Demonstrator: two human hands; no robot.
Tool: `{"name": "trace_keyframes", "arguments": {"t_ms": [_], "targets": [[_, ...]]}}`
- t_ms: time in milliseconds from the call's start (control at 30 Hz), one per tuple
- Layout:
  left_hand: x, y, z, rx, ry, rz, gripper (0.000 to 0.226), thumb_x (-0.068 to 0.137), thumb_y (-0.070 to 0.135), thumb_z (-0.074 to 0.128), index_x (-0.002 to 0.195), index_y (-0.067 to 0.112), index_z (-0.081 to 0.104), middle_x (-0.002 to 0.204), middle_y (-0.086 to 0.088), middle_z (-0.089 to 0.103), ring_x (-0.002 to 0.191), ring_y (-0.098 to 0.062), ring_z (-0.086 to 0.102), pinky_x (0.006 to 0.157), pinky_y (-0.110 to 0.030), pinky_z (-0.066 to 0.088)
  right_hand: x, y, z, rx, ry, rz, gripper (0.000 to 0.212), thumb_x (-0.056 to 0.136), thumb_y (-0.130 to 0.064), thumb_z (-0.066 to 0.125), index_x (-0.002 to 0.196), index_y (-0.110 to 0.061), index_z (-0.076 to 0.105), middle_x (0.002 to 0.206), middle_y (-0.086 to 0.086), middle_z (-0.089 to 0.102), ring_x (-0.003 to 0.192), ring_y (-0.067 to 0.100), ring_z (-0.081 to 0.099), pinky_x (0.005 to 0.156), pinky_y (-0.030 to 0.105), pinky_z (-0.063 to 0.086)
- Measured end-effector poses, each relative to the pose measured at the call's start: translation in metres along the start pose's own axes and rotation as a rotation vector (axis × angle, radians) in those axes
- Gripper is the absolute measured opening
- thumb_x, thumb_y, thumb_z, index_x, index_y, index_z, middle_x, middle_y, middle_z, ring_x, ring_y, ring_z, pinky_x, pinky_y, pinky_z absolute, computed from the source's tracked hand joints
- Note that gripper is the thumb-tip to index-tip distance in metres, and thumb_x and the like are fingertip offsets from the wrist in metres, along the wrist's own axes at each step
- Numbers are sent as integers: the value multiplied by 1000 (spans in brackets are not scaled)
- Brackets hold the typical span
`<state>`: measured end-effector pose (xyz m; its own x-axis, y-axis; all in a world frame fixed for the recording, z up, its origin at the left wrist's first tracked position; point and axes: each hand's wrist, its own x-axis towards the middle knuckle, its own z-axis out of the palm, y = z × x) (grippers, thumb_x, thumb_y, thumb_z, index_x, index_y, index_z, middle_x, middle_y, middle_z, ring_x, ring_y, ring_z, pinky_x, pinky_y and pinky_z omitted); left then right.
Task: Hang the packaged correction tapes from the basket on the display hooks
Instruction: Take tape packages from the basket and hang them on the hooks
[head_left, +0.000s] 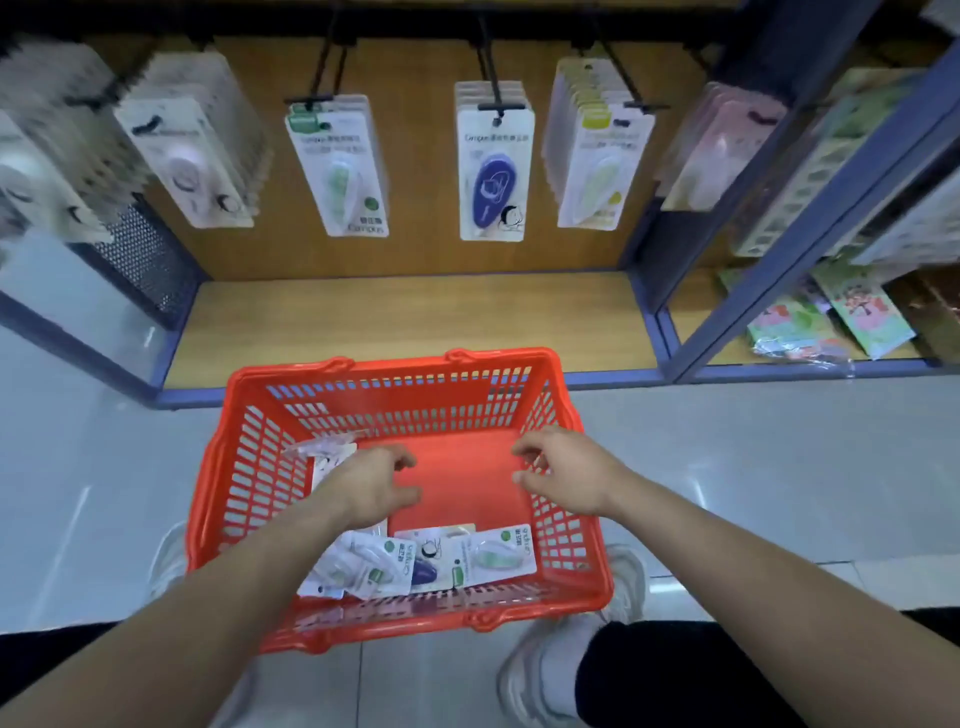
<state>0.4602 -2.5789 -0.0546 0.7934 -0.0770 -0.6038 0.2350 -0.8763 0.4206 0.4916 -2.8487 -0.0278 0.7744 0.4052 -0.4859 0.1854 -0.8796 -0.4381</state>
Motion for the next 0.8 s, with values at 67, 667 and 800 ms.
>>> {"name": "trace_keyframes", "arguments": {"t_ms": [67,667,800], "targets": [[2,-25,19,27,-65,-39,56,91,38,71,140,18,55,142,-4,59,122,-22,60,99,-27,45,18,-5,34,30,-86,-3,44,96,-34,67,135,-14,61,126,6,66,114,20,62,96,26,45],[80,-91,109,78,-303,-21,85,82,49,79,153,25,39,157,1,42,143,-21,41,118,-34,32,103,31,171,-67,-405,213,30,82,-28,77,110,-32,68,120,-6,69,112,19,62,82,23,42],[83,-92,122,233,-352,0,75,79,53,78,143,31,46,154,4,37,139,-16,43,114,-36,25,106,30,172,87,-301,245,19,89,-22,70,106,-27,64,119,1,68,107,21,63,79,25,42]]}}
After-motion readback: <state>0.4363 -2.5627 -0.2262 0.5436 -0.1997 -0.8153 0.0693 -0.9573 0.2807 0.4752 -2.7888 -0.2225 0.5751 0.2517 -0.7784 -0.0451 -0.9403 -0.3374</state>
